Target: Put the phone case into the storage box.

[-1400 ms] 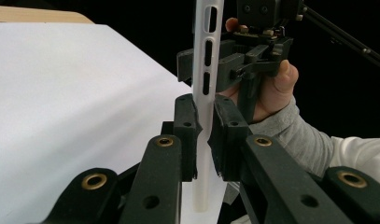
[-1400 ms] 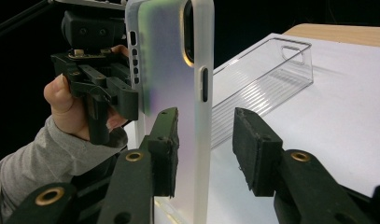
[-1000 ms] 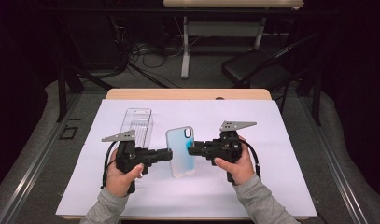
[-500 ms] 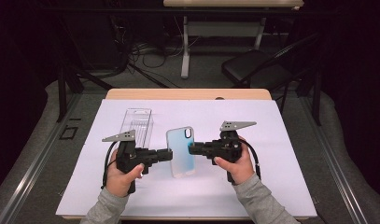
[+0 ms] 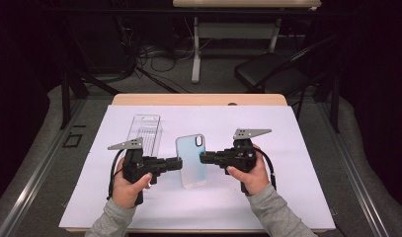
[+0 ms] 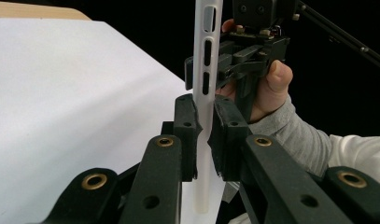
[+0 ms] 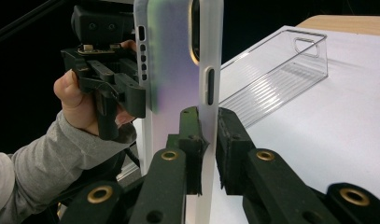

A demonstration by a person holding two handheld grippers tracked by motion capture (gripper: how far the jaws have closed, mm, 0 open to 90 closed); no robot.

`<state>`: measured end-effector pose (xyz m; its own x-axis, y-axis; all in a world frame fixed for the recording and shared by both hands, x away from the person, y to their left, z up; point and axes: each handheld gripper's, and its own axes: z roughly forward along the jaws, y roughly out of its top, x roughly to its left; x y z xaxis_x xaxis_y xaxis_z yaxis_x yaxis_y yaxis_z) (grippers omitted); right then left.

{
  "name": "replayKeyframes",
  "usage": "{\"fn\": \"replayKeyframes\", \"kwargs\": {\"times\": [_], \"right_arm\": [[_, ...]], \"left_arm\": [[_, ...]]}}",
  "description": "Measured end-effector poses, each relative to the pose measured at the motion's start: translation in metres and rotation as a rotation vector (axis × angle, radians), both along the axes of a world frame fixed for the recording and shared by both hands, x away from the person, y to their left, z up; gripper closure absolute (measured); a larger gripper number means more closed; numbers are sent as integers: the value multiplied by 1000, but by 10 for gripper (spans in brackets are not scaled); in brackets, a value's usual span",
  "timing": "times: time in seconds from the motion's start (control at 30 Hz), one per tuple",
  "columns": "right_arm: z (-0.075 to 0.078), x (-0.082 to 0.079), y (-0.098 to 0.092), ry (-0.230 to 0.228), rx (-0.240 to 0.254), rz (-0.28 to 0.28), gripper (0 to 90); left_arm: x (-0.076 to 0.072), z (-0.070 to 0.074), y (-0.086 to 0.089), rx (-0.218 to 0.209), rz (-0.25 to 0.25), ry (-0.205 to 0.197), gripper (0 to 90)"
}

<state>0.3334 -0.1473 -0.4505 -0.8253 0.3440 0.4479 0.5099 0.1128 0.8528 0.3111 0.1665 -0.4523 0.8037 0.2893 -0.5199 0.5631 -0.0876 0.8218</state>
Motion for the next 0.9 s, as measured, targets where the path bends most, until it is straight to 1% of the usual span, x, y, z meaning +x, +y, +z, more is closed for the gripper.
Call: {"fn": "replayKeyframes", "kwargs": {"times": [0.17,0.2,0.37,0.5,0.67,0.9], "right_arm": [[0,0,0,-16,-6,0,823],[0,0,0,-21,-14,1,823],[-1,-1,0,-41,-17,-1,823],[-1,-1,0,-43,-18,-1,824],[-1,-1,0,-56,-18,-5,826],[-1,-1,0,-51,-24,-14,827]], "left_arm": [[0,-1,-1,7,1,-2,816],[1,-1,-1,7,1,-3,816],[1,-2,-1,11,-3,-3,816],[1,-2,-1,12,-1,-1,815],[1,-2,-2,12,3,-3,815],[1,-3,-2,13,15,1,814]]}}
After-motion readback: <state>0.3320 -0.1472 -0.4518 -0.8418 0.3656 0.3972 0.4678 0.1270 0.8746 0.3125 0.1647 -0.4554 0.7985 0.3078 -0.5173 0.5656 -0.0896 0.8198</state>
